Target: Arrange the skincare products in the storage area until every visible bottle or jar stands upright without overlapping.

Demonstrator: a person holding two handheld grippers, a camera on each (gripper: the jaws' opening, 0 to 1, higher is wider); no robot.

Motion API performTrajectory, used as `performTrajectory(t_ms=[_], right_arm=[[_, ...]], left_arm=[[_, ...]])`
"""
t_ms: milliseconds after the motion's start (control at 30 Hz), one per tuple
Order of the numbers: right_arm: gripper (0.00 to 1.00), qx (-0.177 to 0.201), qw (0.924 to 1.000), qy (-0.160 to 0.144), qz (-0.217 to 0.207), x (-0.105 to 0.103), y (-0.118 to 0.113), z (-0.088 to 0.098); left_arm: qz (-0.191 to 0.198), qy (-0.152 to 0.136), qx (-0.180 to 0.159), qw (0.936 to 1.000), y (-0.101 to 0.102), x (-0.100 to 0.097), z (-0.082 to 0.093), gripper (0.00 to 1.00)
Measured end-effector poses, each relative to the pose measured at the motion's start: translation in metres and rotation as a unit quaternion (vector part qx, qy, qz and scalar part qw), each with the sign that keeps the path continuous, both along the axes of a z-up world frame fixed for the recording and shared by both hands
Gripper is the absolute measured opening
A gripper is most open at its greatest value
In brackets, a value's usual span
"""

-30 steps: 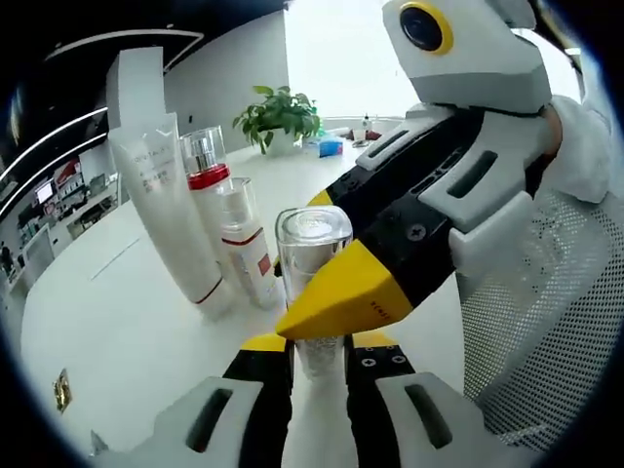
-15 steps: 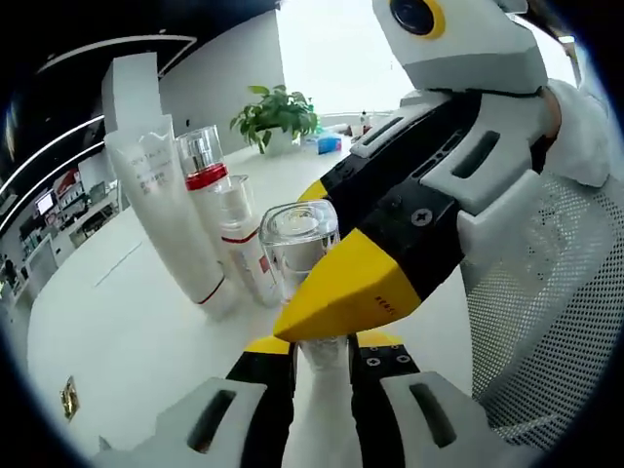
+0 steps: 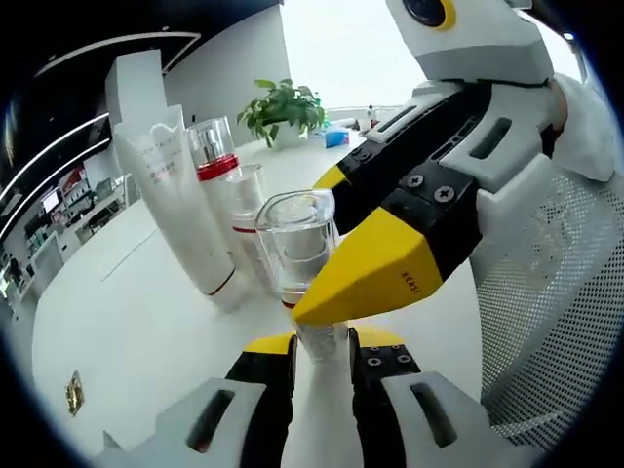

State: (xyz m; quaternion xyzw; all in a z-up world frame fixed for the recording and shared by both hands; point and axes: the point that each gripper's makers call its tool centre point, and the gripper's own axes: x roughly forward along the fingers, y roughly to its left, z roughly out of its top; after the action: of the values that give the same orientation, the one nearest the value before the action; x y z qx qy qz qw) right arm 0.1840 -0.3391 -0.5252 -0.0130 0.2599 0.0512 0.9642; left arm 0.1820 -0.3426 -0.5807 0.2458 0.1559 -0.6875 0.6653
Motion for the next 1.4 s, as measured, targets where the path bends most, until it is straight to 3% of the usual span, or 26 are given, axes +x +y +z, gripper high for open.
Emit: performTrajectory(t_ms=[167,367,700,867,1233,1400], right_arm=[[0.16,-0.001,1.0000,0.002,0.000,-0.001,0.000,-0.001],[0.16,-0.001,1.0000,0.001,-0.003,-0.001,-0.001,-0.001],[0.15,-0.002,1.0000,0.000,-0.006,-0.002,-0.002,0.001],[0.15,0.024,0.9997,0.002,-0.008,-0.005,-0.005,0.002],[0.11,0.012,0.9992,0.033,-0.022,-0.012,-0.052,-0.012],[0.10,0.000,0.9990,0.039,-0.019,-0.007,-0.060,-0.015]], left_arm=[[0.012,-0.008,0.003,0.9999,0.002,0.006,-0.001,0.26],[0.031,-0.017,0.007,0.9993,0.004,0.016,-0.002,0.20],[0.058,-0.023,0.016,0.9979,0.009,0.028,-0.004,0.19],[0.067,-0.021,0.017,0.9974,0.011,0.032,-0.004,0.17],[0.082,-0.016,0.013,0.9964,0.000,0.031,-0.004,0.16],[0.088,-0.019,0.017,0.9958,-0.004,0.034,-0.007,0.13]])
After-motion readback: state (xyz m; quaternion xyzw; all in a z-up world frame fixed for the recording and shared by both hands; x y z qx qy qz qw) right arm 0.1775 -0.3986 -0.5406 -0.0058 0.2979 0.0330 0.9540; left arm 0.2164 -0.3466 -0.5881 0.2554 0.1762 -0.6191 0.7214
